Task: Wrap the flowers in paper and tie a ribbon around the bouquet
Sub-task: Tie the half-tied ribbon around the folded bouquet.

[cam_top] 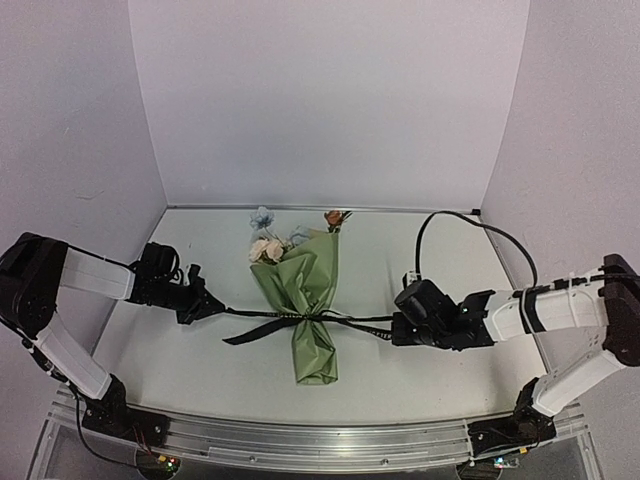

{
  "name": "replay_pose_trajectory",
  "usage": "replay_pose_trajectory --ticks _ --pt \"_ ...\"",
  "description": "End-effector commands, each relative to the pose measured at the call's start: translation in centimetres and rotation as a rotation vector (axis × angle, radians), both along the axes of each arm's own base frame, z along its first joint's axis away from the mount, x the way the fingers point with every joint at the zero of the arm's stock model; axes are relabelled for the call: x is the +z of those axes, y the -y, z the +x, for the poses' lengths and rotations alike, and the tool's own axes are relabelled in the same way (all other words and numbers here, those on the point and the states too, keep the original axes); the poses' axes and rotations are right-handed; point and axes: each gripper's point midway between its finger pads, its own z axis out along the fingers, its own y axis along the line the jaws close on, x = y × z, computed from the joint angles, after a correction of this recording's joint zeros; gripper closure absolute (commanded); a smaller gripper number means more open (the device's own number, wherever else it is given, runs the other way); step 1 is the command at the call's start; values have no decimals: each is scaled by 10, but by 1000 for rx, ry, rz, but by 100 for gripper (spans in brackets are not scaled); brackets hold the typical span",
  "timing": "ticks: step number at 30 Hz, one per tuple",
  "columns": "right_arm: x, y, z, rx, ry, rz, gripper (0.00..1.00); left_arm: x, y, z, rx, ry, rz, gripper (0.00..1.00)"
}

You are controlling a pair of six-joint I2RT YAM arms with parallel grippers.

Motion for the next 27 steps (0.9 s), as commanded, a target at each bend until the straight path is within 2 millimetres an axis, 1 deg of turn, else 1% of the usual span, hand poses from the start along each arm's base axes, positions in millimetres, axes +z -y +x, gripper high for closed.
replay_pose_trajectory --ticks 1,3,5,10,13,17,19,23,27 --pt "-4 70 -15 -157 52 -169 100 3 -27 19 102 53 63 100" --pt "-1 68 -22 -139 61 -174 100 3 -25 18 86 51 63 100" --pt "0 59 -27 -107 67 -177 100 3 -25 18 79 53 68 100" --pt "-2 49 -30 -83 64 -182 100 7 -23 20 71 65 61 100" --pt "-1 33 -29 -43 36 -148 100 10 -23 20 57 67 66 100" --pt "7 3 -27 8 18 -111 100 15 -20 19 38 79 55 100" --pt "9 -4 -25 18 16 -111 100 16 -19 17 33 81 39 100" --pt "14 3 -23 4 31 -144 100 17 -12 11 -1 87 29 98" --pt "15 9 -26 8 16 -175 98 26 -2 11 -38 123 47 81"
